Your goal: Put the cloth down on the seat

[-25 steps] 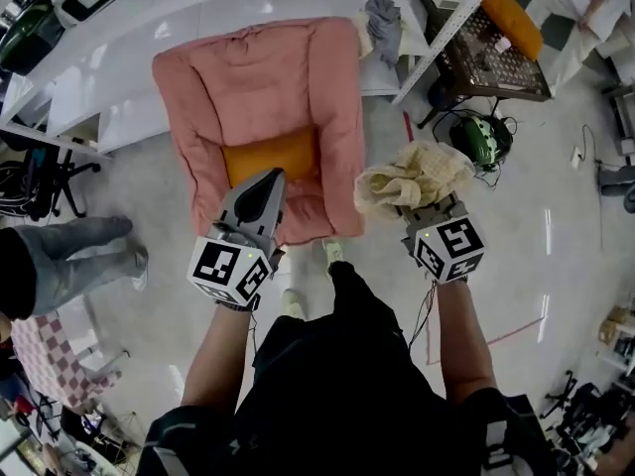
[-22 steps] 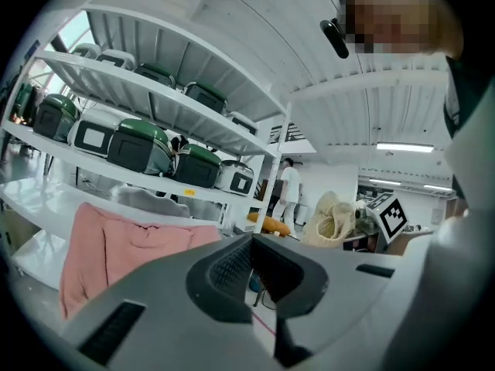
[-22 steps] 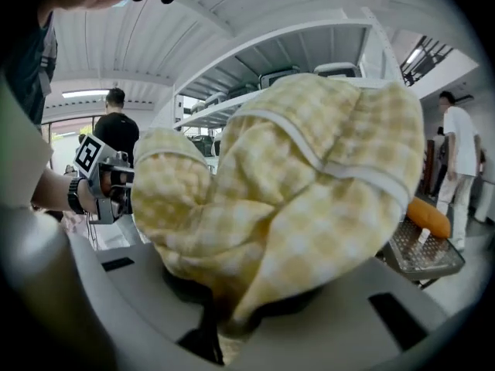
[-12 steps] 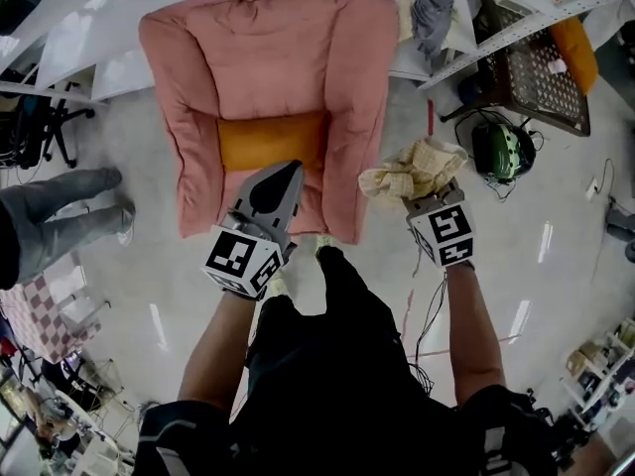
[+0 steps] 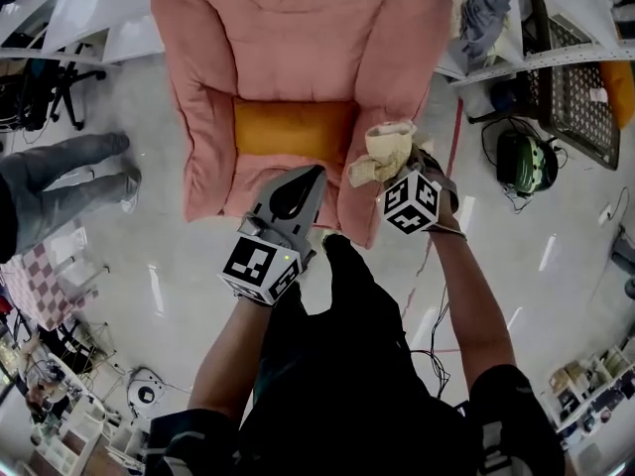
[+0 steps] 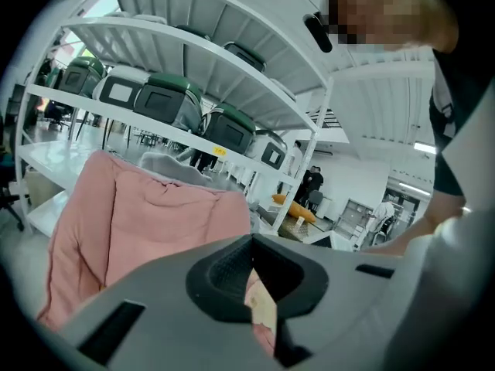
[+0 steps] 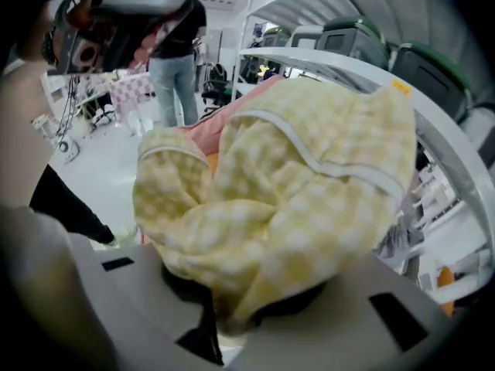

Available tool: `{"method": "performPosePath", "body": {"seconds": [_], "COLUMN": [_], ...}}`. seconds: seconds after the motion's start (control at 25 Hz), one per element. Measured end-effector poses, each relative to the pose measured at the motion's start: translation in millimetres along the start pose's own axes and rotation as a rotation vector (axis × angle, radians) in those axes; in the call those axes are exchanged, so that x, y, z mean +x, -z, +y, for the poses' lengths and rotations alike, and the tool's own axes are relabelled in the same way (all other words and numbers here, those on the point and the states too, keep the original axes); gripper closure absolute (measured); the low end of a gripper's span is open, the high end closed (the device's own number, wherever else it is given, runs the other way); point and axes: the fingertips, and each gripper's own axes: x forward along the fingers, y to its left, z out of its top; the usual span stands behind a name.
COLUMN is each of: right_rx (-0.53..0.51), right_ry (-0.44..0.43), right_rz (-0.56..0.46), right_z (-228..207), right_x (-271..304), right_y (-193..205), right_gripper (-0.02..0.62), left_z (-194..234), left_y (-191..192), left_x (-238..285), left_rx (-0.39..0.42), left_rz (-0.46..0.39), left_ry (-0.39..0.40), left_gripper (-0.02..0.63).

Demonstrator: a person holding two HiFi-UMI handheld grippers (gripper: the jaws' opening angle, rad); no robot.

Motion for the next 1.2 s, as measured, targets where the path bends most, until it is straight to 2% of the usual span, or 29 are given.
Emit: {"method": "performPosePath", "body": {"seconds": [0.12,0.24,0.52,0.6,0.76,0.96,1.2], "right_rx": [-0.131,-0.217,-0.308,-0.31,-0.266,-0.187,-0.143], "right_ry": [-0.036,-0.073,-0.149,-0.184,-0.274,-0.34,-0.371], "right_rz": [0.06,0.109,0.216,0.239,0.267,0.232,0.179], "right_z": [15,24,27,30,40,44,42], "right_x": [42,78,143,157,174,169,154], "right_y": [-8,-4,4,7,10,1,-14], "right_gripper": [0.494,0.489,0.465,0.452,0.376,0.321,0.285], "left_z": [11,19,38,42,50,63,66], "left_y": [0,3,9,11,11,16,18], "left_x": [-2,-2,-10,-11,-15,-20,-17], "left_rx": [-0.015,-0.027,-0.052,-0.058,-0.066,-0.084,-0.095], "left_rz": [-0.004,-0.004,-0.005,-0.009,-0.015,-0.019,-0.016], "left_ry": [-0.023,-0.053,-0.117,-0.129,-0.145,-0.162,-0.159], "left_gripper": [0.601,0.601,0.601,0.601,0.601,0.601,0.601]}}
